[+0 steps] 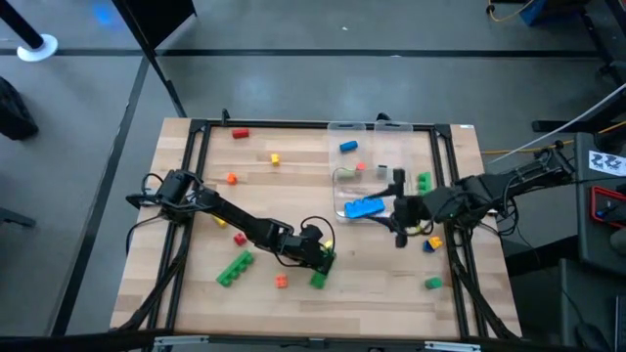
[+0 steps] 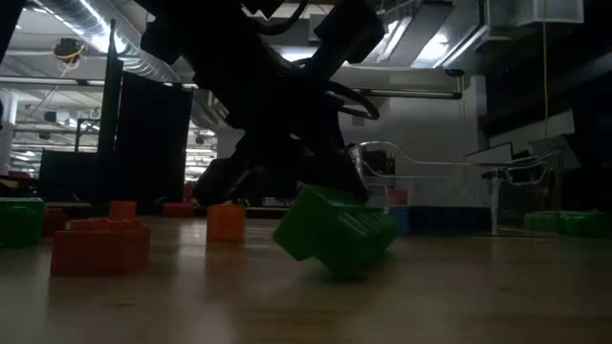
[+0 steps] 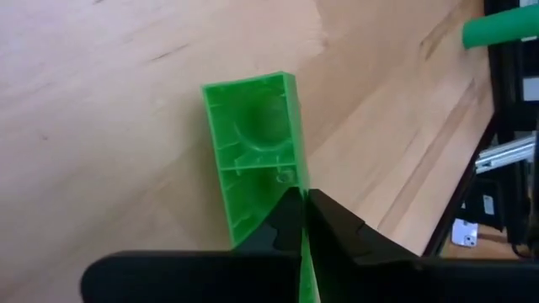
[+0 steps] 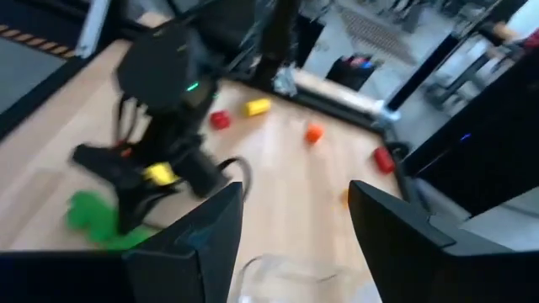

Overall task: Sort blocks by size
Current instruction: Put the bottom right large green 4 stud game piece into the bottom transparent bin

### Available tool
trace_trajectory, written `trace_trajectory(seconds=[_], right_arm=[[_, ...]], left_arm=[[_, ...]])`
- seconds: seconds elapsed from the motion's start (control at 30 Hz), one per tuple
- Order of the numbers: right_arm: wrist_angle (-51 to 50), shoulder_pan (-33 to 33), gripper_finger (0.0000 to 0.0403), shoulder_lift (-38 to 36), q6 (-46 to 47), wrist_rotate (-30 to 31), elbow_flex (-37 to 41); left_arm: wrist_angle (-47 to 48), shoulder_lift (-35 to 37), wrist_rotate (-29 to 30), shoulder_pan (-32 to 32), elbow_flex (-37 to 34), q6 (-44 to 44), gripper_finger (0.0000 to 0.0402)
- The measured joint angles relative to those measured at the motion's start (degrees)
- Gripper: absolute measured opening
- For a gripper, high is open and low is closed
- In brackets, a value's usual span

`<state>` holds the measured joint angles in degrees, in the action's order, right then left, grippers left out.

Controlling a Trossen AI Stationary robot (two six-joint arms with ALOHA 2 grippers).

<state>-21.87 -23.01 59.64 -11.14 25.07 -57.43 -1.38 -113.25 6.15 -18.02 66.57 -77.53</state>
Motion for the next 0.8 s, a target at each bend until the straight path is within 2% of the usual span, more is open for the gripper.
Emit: trace_trajectory(seconds=[0.23, 0.47, 0.63, 0.8], right_arm=[[-11.29, -5.94, 0.0218, 0.09, 12.50, -0.12, 0.00], [-19.85, -12.83, 0.0218, 0.11, 33.18, -2.19, 0.00], [-21.82, -18.21, 0.0218, 0.66, 48.32, -2.96, 0.00], [-24.83, -22.55, 0.0218, 1.87, 61.83, -5.24, 0.00]], left_arm=[[-4.41, 2.04, -2.99, -0.01, -0.15, 1.68, 0.0001], [-9.09, 8.52, -2.55, 1.90, -0.13, 8.42, 0.0000], [-14.23, 12.56, -1.79, 5.33, -0.04, 18.70, 0.0000], [-18.78, 12.85, -1.42, 11.19, -0.07, 35.27, 0.0000]])
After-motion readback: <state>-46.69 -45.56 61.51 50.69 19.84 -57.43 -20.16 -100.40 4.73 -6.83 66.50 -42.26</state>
